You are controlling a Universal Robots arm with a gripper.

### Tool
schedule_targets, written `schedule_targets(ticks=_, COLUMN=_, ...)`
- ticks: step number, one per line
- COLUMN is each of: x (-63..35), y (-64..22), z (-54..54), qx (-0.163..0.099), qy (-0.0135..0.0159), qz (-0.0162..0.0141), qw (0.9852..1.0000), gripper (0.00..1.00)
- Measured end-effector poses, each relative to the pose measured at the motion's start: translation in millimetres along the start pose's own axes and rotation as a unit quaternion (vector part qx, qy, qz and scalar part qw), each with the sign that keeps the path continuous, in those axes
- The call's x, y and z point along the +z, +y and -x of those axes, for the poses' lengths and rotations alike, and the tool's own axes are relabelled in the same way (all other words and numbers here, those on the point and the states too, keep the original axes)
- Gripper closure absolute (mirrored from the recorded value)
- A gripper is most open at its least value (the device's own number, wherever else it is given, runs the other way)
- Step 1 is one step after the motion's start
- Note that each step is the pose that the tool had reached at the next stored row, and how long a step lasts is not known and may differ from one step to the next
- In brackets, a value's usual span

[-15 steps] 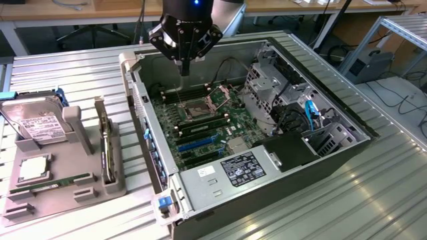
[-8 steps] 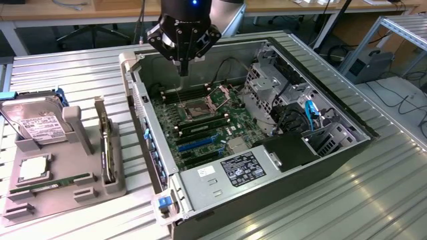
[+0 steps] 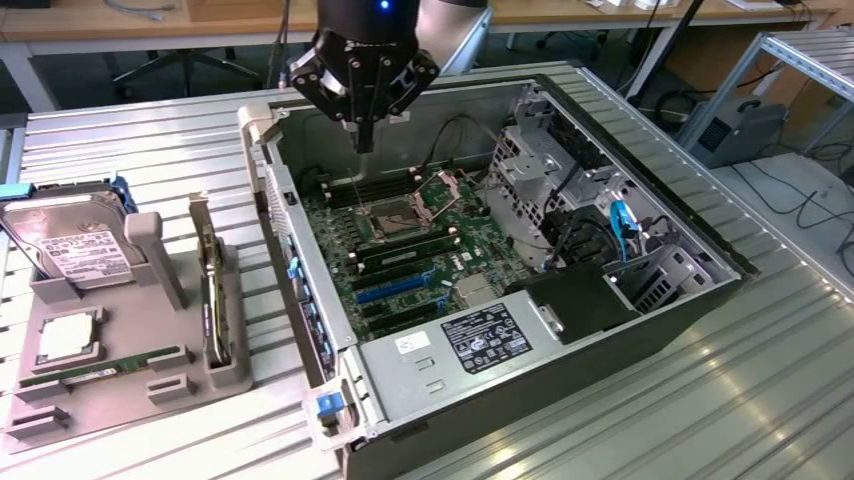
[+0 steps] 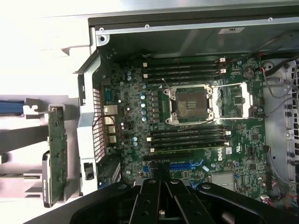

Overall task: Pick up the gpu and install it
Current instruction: 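Reach for the gpu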

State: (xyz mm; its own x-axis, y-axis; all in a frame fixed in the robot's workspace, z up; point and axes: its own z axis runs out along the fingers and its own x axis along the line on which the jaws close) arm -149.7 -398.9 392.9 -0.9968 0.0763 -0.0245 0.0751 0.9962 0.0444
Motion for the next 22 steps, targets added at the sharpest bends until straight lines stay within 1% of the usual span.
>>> schedule_targets(ticks=15, x=0.1, y=-0.4, z=-5.1, qx=0.0, qy=0.0, qz=0.0, qw=1.0, gripper=0.89)
schedule_targets(ticks=17, x=0.1, y=-0.7, z=-8.3, qx=0.0, qy=0.0, qz=0.0, qw=1.0, gripper=0.89)
schedule_targets(ticks=22, x=0.1, y=-0.8, z=-10.5, qx=0.0, qy=0.0, qz=0.0, qw=1.0, gripper=0.89)
